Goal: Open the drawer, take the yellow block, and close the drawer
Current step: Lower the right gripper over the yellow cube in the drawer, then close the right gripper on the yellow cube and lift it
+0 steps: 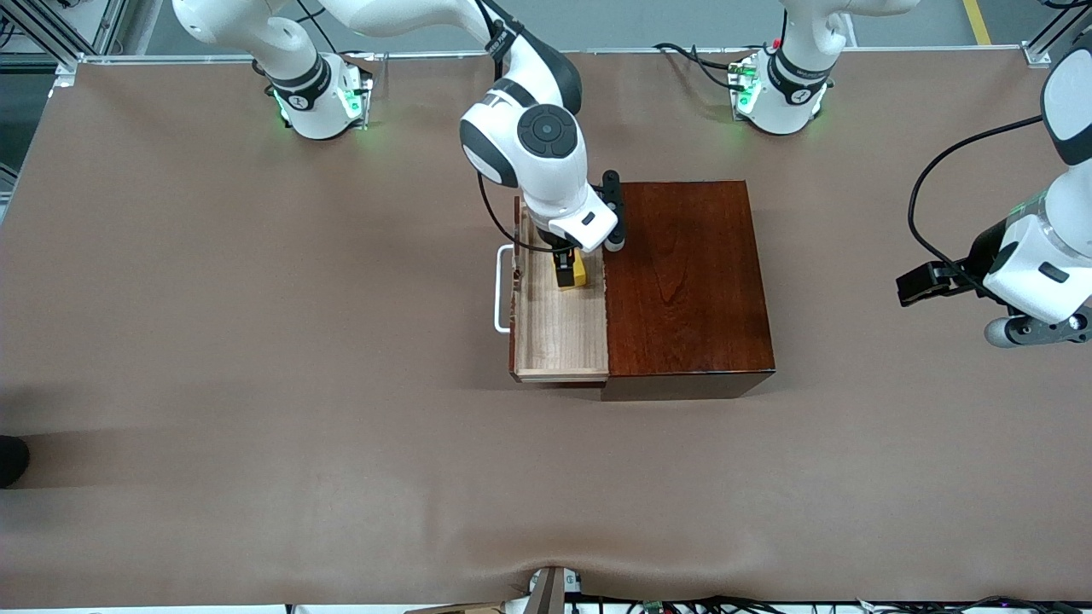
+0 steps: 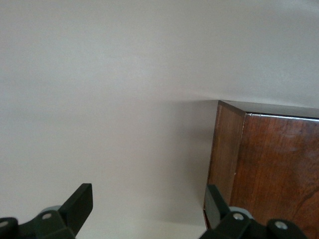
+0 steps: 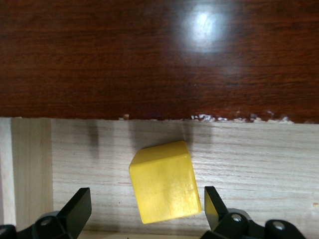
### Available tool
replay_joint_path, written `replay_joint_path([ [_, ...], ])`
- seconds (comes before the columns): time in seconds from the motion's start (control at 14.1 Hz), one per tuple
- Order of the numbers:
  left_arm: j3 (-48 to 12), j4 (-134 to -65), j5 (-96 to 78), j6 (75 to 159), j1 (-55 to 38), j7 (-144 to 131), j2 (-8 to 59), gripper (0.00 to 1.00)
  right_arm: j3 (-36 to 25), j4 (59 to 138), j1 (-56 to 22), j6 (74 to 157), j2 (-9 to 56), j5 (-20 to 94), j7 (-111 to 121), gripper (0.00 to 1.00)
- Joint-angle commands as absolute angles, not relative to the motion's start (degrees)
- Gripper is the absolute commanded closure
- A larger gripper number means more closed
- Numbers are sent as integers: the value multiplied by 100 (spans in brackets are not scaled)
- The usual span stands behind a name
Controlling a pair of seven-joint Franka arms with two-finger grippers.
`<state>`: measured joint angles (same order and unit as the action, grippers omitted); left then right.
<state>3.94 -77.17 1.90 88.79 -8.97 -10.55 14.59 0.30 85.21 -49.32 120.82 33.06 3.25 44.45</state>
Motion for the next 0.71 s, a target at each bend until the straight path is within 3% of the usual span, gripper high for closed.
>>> replay_joint_path([
  [0.0, 396, -7787, 70, 8965, -870, -984, 1415, 0, 26, 8420, -4913, 12102, 3384, 343, 4518, 0],
  [0.64, 396, -7796, 70, 8965, -861, -1002, 1433, 0, 35, 8394, -4931, 12462, 3674, 352, 4544, 0],
])
